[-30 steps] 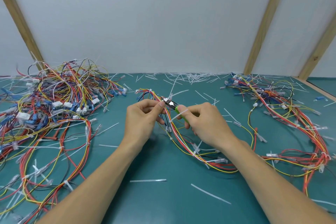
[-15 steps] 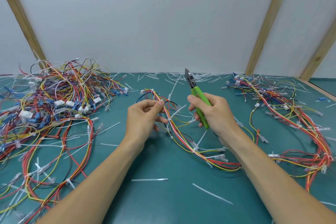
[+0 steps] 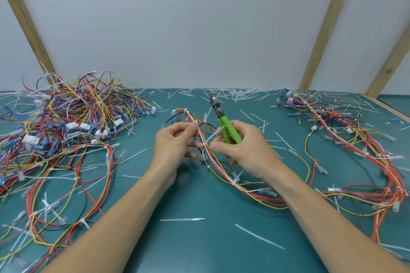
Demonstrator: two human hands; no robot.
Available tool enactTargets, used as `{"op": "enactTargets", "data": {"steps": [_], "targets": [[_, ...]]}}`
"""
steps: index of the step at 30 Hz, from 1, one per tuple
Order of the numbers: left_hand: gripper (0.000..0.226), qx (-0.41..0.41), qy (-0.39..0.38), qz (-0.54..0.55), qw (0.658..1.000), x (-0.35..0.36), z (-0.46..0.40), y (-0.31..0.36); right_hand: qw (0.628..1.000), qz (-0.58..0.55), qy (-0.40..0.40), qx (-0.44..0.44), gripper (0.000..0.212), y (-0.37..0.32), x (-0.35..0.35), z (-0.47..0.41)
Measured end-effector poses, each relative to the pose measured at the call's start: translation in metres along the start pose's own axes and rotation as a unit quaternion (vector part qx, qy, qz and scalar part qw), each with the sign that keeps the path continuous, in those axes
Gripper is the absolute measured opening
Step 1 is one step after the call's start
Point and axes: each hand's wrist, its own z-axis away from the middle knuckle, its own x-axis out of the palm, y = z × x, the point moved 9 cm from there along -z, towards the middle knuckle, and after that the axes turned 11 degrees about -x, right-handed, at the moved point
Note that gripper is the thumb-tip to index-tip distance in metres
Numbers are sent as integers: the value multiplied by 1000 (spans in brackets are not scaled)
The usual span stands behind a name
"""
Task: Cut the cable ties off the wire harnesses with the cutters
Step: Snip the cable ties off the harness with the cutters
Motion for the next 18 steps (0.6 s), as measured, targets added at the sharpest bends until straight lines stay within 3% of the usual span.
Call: {"op": "enactTargets", "data": {"steps": [10,18], "targets": [[16,-8,-36,24,999,7,1,-1,998,59,-4,-1,33,-2,-1,4],[14,-7,-53,17,998,9,1,-1,998,61,-4,-6,25,-3,-4,2]]}}
